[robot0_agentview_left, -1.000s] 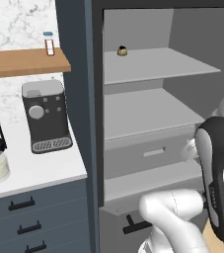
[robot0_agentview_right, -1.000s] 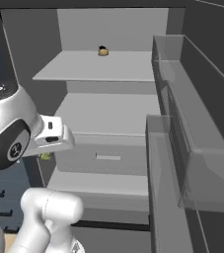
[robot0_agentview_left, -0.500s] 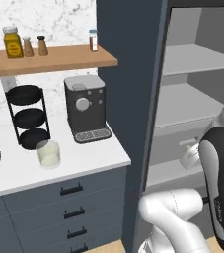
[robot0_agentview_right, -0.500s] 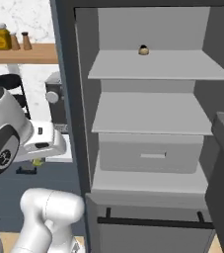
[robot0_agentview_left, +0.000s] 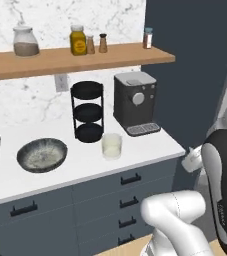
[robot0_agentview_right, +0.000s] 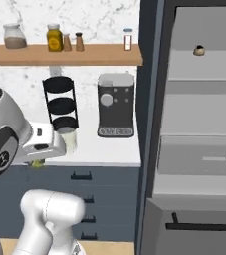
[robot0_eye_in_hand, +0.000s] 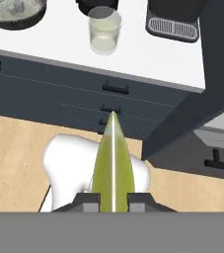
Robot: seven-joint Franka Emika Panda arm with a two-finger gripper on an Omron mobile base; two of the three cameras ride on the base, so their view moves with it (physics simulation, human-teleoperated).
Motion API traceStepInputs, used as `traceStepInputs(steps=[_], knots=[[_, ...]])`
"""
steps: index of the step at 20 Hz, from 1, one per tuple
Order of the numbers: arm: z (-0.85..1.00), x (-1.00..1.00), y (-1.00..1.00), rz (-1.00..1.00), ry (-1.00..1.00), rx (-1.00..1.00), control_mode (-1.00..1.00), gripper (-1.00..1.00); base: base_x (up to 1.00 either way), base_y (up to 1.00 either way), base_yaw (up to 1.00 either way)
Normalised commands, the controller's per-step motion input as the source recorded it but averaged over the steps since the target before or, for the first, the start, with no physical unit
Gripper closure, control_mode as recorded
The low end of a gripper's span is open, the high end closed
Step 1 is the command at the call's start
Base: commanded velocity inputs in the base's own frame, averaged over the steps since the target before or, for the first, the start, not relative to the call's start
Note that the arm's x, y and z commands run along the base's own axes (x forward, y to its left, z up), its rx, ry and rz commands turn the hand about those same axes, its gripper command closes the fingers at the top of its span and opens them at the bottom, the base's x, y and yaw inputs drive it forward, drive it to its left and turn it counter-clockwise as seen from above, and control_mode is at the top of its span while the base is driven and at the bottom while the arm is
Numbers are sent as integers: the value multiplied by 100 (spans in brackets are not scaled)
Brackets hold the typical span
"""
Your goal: Grab a lemon wedge from the fridge and one ice cube from the ice bowl, and put them in the glass of lemonade.
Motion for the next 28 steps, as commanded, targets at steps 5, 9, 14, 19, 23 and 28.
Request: traceStepInputs(steps=[5, 9, 14, 19, 23, 28], knots=[[0, 0, 0, 0, 0, 0, 100, 100, 80, 91, -2], [0, 0, 0, 0, 0, 0, 100, 100, 89, 32, 0], [-3, 12, 0, 0, 5, 0, -100, 100, 55, 0, 0], [-49, 87, 0, 0, 22, 0, -100, 100, 0, 0, 0], [-81, 97, -4, -1, 6, 0, -100, 100, 0, 0, 0], [-50, 57, -11, -9, -3, 2, -100, 100, 0, 0, 0]])
